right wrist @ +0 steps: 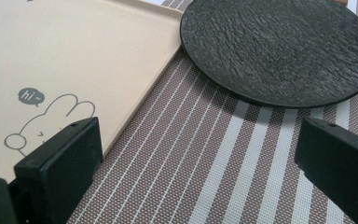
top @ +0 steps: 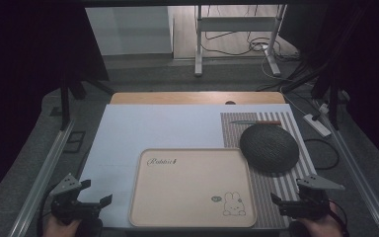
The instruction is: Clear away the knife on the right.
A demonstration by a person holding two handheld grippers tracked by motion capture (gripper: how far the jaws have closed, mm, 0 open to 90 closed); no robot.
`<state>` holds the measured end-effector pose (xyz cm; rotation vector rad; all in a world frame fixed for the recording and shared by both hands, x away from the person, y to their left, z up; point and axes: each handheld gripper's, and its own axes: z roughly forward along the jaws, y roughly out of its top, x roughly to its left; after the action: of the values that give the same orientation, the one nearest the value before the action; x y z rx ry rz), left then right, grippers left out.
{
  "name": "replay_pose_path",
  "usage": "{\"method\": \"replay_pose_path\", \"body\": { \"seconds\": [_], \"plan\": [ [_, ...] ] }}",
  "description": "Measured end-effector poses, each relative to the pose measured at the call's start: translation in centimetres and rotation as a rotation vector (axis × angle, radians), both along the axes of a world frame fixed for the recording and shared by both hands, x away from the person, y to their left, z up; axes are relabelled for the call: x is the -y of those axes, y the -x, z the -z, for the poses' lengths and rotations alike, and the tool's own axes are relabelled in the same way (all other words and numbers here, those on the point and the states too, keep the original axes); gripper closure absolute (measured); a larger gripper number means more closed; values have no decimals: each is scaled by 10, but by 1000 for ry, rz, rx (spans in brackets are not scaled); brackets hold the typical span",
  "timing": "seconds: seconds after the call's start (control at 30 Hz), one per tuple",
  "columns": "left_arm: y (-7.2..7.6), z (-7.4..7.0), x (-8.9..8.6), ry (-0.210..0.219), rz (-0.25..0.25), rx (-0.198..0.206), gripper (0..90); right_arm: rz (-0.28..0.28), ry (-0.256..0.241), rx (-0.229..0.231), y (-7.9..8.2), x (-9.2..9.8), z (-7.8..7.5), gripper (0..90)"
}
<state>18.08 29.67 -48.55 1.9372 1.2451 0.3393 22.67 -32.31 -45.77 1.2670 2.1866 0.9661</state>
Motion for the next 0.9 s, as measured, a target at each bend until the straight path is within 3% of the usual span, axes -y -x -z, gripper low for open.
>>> {"method": "replay_pose_path", "body": {
  "seconds": [0.2, 0.9],
  "plan": [
    [0, 0, -1, 12, 4, -8, 6, -52, 22, -22, -1, -4, 1, 12],
    [0, 1, 0, 0, 8, -12, 9, -74, 34, -60, -4, -6, 3, 12]
  ]
}}
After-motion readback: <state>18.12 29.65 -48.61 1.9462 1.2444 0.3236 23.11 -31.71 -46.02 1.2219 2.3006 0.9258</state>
